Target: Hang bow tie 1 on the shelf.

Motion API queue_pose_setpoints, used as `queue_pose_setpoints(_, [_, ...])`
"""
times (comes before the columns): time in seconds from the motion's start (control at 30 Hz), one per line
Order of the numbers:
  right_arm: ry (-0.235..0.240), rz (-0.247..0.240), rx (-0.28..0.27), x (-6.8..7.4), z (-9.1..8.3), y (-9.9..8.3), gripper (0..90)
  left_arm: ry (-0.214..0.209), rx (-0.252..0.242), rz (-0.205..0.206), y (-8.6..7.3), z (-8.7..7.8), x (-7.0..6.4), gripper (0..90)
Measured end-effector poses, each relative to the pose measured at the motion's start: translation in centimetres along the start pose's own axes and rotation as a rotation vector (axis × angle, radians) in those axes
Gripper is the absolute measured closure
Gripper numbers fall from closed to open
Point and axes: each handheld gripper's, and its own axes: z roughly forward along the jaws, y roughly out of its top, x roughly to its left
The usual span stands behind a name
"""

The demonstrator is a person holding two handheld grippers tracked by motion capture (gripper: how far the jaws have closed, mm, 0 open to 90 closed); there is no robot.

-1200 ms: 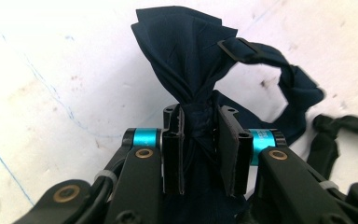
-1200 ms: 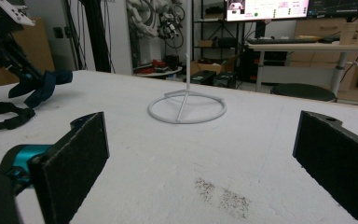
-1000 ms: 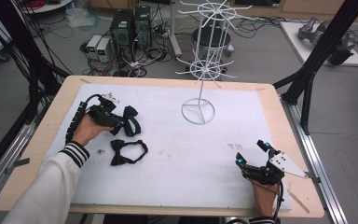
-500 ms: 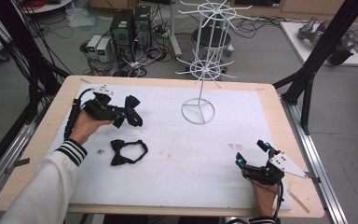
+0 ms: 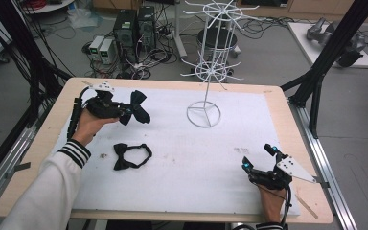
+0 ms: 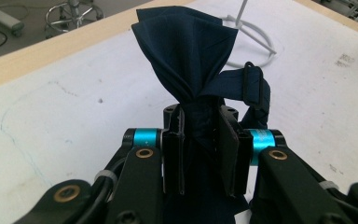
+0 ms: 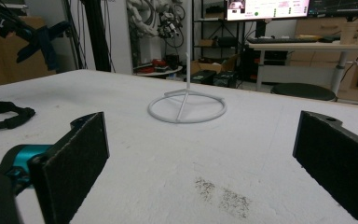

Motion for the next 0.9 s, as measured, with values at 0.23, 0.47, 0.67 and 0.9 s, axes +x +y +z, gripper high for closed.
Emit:
queue_pose_setpoints(0.23, [0.001,0.001,0.000,0.0,0.0,0.0,2.7,-0.012,-0.037,-0.005,1.2,0.5,-0.3,73.2])
queue_pose_setpoints(0.47, [0.002,-0.002,0.000,0.0,0.0,0.0,2.7,-0.050,-0.075,-0.009,2.7,0.7,-0.6,73.2])
queue_pose_setpoints(0.67, [0.005,-0.001,0.001,0.0,0.0,0.0,2.7,-0.064,-0.097,-0.003,3.9,1.1,-0.9,73.2])
queue_pose_setpoints(0.9, [0.004,0.002,0.000,0.1,0.0,0.0,2.7,-0.086,-0.138,0.011,6.0,1.9,-1.1,73.2])
